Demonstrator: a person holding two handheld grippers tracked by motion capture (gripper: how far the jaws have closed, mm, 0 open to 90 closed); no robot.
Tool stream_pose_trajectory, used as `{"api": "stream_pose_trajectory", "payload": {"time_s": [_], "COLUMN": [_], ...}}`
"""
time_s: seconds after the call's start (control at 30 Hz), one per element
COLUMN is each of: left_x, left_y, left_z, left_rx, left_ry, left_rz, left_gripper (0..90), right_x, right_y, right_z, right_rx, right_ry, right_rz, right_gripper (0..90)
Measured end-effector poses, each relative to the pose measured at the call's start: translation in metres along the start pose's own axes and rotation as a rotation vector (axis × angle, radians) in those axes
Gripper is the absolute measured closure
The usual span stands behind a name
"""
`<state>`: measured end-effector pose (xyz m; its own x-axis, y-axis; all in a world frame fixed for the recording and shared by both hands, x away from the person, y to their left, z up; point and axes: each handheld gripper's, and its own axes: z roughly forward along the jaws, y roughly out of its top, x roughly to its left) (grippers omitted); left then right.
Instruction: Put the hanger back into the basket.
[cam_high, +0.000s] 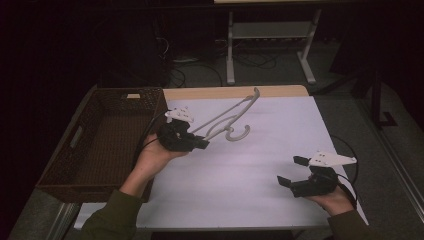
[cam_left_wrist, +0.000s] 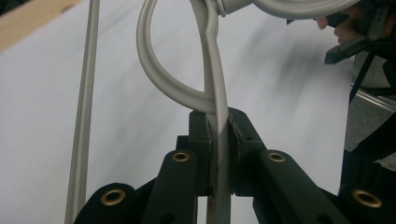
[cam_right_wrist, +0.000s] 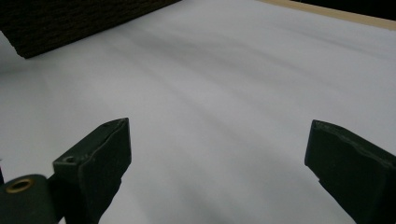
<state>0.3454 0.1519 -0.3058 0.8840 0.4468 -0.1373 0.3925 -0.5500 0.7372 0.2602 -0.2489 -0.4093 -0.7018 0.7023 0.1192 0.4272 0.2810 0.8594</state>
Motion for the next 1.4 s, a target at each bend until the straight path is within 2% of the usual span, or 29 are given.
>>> {"api": "stream_pose_trajectory", "payload": {"time_s": [0.27, 0.57, 0.83, 1.07, 1.27, 1.4], "left_x": [0.010, 0.028, 0.045, 0.059, 0.069, 0.073], "left_y": [0.007, -0.005, -0.027, -0.051, -0.075, -0.091], "left_z": [-0.042, -0.094, -0.134, -0.162, -0.182, -0.192], "left_rx": [-0.027, -0.059, -0.061, -0.049, -0.027, -0.017], "left_ry": [0.042, 0.113, 0.182, 0.239, 0.268, 0.271], "left_rz": [-0.010, -0.055, -0.103, -0.140, -0.177, -0.205], "left_gripper": [82.1, 82.0, 82.0, 82.0, 82.0, 82.0], "right_x": [-0.001, -0.003, -0.002, -0.002, -0.002, -0.003], "right_y": [-0.002, -0.001, 0.001, 0.001, 0.001, 0.001], "right_z": [0.002, 0.000, 0.000, 0.000, 0.001, 0.002], "right_rx": [0.008, -0.008, -0.020, -0.019, -0.014, -0.016], "right_ry": [-0.011, -0.030, -0.050, -0.055, -0.058, -0.062], "right_rz": [-0.004, 0.002, 0.002, -0.003, 0.005, 0.002], "right_gripper": [6.5, 6.3, 0.3, 0.3, 0.3, 0.4]}}
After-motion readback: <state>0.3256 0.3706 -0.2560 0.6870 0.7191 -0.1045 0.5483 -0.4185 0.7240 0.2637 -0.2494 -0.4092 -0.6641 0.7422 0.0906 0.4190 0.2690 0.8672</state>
